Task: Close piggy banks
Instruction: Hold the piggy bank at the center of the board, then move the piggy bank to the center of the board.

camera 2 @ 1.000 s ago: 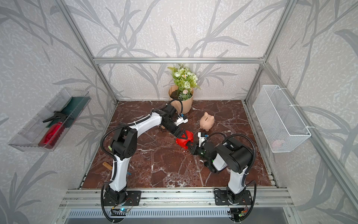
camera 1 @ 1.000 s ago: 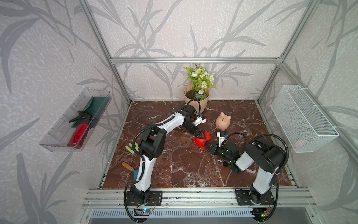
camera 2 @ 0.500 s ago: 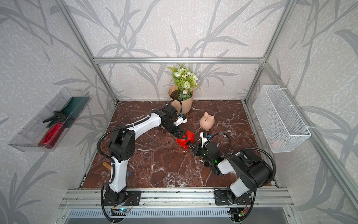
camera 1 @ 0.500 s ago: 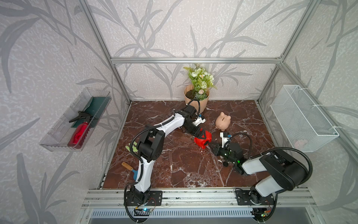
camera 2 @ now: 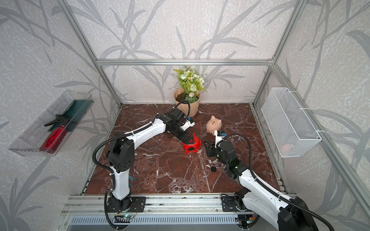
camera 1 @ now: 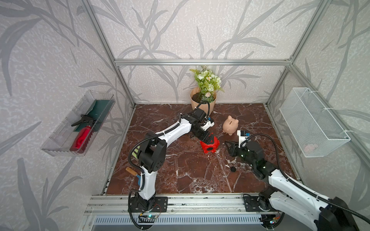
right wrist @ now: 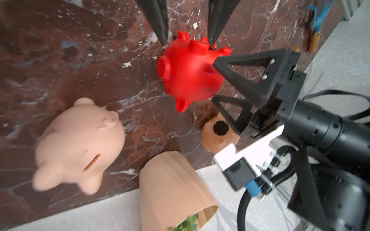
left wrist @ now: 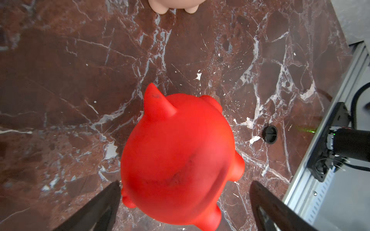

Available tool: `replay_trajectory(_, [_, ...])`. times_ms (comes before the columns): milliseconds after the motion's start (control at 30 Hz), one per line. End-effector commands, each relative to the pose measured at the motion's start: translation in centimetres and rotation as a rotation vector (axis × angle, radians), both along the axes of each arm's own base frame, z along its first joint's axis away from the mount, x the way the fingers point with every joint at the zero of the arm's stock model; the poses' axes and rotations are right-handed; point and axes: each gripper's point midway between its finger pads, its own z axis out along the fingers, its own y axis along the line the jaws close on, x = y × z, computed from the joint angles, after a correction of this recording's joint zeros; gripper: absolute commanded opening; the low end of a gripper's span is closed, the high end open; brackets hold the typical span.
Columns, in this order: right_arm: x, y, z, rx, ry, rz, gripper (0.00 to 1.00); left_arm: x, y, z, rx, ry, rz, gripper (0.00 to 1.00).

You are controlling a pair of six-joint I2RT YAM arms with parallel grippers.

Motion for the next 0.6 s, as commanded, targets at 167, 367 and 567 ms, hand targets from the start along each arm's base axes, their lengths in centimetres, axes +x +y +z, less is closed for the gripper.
replay_trajectory(167, [2.3, -5.8, 0.0, -0.080, 0.157, -0.165, 0.44, -1.6, 0.5, 3.9, 0.129, -0.228, -0.004, 0.99])
replay_trajectory(367, [4.5, -8.2, 1.1, -0.068, 0.214, -0.237, 0.58, -2.5, 0.0, 3.9, 0.183, -0.311, 0.169, 0.99])
replay_trajectory(567, [5.4, -9.4, 1.7, -0.005, 0.236, -0.276, 0.62, -3.1, -0.6, 3.0, 0.098, -0.295, 0.489, 1.00])
